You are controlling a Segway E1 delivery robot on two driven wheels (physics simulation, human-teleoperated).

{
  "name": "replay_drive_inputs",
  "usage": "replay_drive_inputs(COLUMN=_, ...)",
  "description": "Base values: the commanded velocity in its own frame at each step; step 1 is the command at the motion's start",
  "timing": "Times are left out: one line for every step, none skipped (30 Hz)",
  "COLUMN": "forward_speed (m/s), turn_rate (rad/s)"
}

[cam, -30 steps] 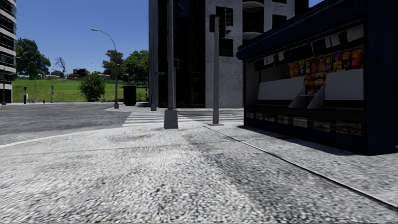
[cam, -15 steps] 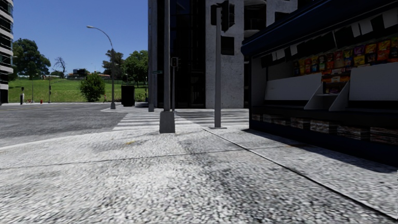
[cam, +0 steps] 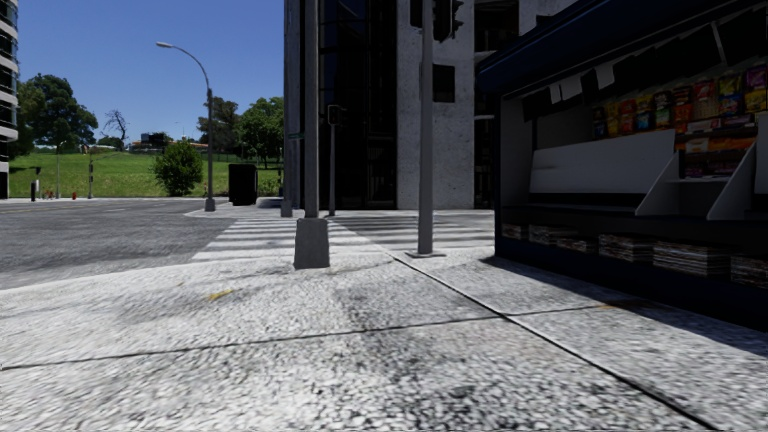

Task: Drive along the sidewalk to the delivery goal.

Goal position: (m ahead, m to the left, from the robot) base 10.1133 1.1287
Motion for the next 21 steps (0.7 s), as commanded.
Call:
replay_drive_inputs(forward_speed=1.4, turn_rate=-0.25)
replay_drive_inputs(forward_speed=1.36, turn_rate=-0.44)
replay_drive_inputs(forward_speed=1.33, turn_rate=-0.48)
replay_drive_inputs(forward_speed=1.33, turn_rate=-0.48)
replay_drive_inputs(forward_speed=1.32, turn_rate=-0.49)
replay_drive_inputs(forward_speed=1.31, turn_rate=-0.49)
replay_drive_inputs(forward_speed=1.31, turn_rate=-0.49)
replay_drive_inputs(forward_speed=1.31, turn_rate=-0.49)
replay_drive_inputs(forward_speed=1.31, turn_rate=-0.49)
replay_drive_inputs(forward_speed=1.31, turn_rate=-0.49)
replay_drive_inputs(forward_speed=1.31, turn_rate=-0.49)
replay_drive_inputs(forward_speed=1.31, turn_rate=-0.48)
replay_drive_inputs(forward_speed=1.31, turn_rate=-0.44)
replay_drive_inputs(forward_speed=1.31, turn_rate=-0.43)
replay_drive_inputs(forward_speed=1.31, turn_rate=-0.43)
replay_drive_inputs(forward_speed=1.31, turn_rate=-0.31)
replay_drive_inputs(forward_speed=1.31, turn_rate=0.0)
replay_drive_inputs(forward_speed=1.31, turn_rate=0.0)
replay_drive_inputs(forward_speed=1.31, turn_rate=0.0)
replay_drive_inputs(forward_speed=1.31, turn_rate=0.0)
replay_drive_inputs(forward_speed=1.31, turn_rate=0.0)
